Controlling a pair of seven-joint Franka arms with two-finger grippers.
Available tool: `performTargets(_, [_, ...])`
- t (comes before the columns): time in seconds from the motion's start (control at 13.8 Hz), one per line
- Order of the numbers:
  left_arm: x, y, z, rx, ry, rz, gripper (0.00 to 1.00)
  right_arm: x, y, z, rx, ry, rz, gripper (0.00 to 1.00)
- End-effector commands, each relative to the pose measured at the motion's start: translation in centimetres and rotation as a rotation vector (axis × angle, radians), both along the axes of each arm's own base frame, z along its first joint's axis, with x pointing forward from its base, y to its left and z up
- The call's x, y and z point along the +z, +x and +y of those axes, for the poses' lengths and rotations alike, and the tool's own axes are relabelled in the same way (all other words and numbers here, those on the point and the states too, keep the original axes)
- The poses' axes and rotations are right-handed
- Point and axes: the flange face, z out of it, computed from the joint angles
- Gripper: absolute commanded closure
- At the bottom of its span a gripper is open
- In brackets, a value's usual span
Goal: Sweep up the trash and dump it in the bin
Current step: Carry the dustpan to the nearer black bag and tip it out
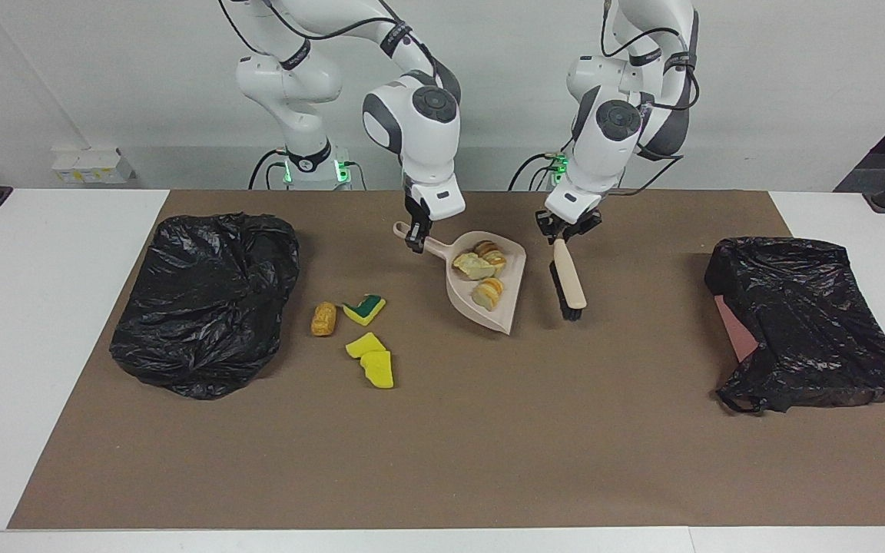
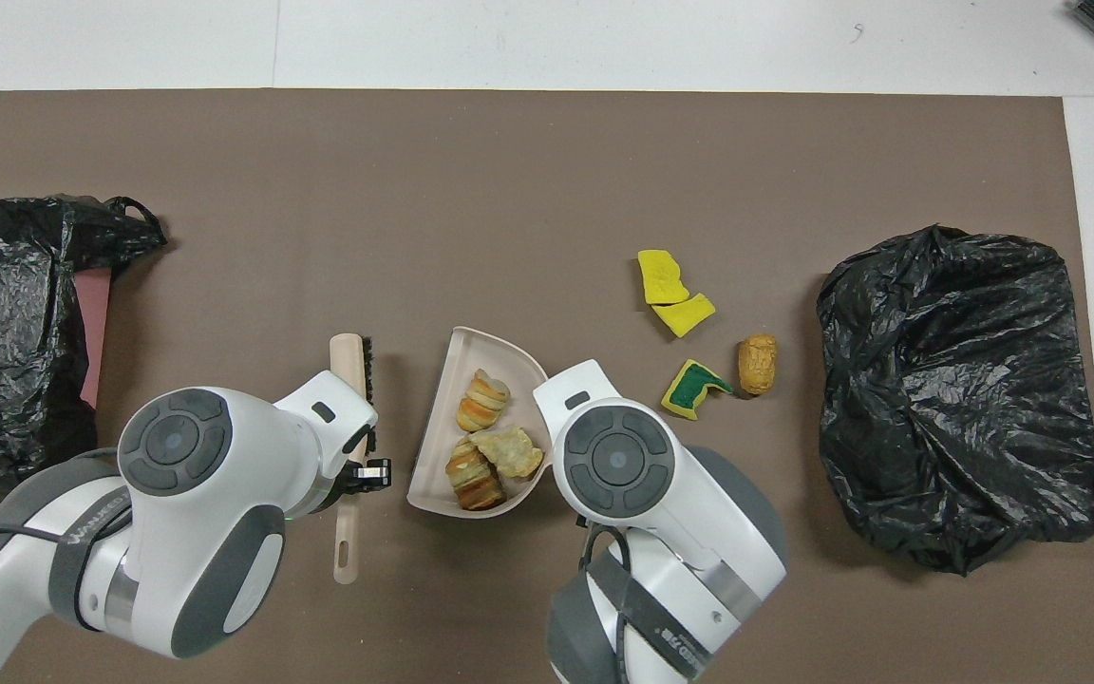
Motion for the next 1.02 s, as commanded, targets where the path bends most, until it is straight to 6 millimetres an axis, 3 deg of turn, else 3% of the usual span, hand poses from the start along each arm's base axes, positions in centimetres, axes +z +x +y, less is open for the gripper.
performTargets(0.0, [0.5,-2.4,-0.4,0.027,0.028,-0.018,1.0,4.5,-0.2,-4.1,-0.034,-0.039,-0.025,1.0])
performTargets(0.29, [-0.5,-5.8,-4.1,0.044,0.044,-0.021,1.0,10.3,1.5,-15.9,-0.131,-0.014,-0.008,1.0])
performTargets(0.51, [-2.0,-9.2,-7.9,0.064,0.065,-0.01,1.0,12.8,2.7,-24.3,-0.245,0.019,0.003,1.0])
performTargets(0.73, [-4.4,-13.3,-10.8,0.076,0.036,-0.029,1.0,13.2,2.7,-36.3,-0.254,0.082,0.031,1.0])
performTargets(0.95, [-5.4,-14.9,-12.0,0.091,0.007,-0.028,1.0,13.1,0.8,-46.3,-0.167,0.058,0.039,1.0])
